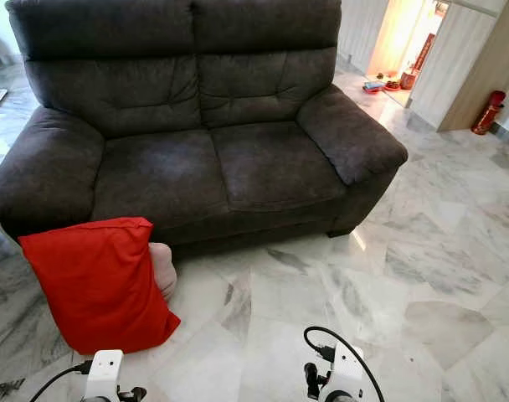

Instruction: Move the pillow to the sofa from floor

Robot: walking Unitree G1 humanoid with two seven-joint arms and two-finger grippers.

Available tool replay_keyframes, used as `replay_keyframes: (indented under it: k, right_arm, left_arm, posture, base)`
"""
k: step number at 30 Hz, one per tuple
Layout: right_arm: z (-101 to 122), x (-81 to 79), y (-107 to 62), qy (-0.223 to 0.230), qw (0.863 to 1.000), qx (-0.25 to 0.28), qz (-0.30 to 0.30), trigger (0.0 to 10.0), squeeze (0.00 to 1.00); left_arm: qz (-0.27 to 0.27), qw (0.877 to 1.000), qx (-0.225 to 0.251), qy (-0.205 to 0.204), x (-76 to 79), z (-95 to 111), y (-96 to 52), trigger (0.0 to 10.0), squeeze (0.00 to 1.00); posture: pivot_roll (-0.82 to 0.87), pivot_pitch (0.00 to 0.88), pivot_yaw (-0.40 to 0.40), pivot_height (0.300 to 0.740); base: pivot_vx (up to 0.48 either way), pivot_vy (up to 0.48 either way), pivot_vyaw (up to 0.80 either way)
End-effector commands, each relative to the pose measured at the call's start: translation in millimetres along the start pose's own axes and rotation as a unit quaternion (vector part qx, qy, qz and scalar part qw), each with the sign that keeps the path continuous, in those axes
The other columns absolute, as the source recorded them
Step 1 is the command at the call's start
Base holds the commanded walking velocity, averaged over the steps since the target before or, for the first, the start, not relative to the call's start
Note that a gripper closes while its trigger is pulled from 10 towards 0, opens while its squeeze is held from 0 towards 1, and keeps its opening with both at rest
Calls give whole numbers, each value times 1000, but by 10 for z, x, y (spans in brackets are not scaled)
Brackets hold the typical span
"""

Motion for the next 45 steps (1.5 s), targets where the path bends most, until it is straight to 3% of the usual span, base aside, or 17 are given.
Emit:
replay_keyframes:
  k: [1,11,45]
  right_arm:
    - [48,-3,6,-3,1000,10,-1,10000,0]
    - [50,-4,6,2,1000,10,-1,10000,0]
    - [43,-32,5,-10,1000,10,5,10000,0]
  left_arm:
    - [4,1000,-4,-7,-13,-33,-3,10000,0]
    - [5,1000,-5,-12,-16,-39,-4,10000,0]
    - [9,1000,-8,-9,-30,-45,-4,10000,0]
  posture:
    - [-66,0,-55,740]
    - [-67,0,-55,740]
    - [-64,0,-53,740]
  base:
    - [0,0,669]
    - [0,99,0]
    - [0,389,175]
Point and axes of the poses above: a point about 5 cm out from each wrist's last joint towards the gripper, its own y axis pointing out of the wrist towards the gripper, its own z axis along the axis of the wrist's last joint, x = y × z, the point moved 5 cm from there along y, pointing out of the wrist towards the gripper, and after that the axes turned 8 degrees about -y, right-handed, at the moved point
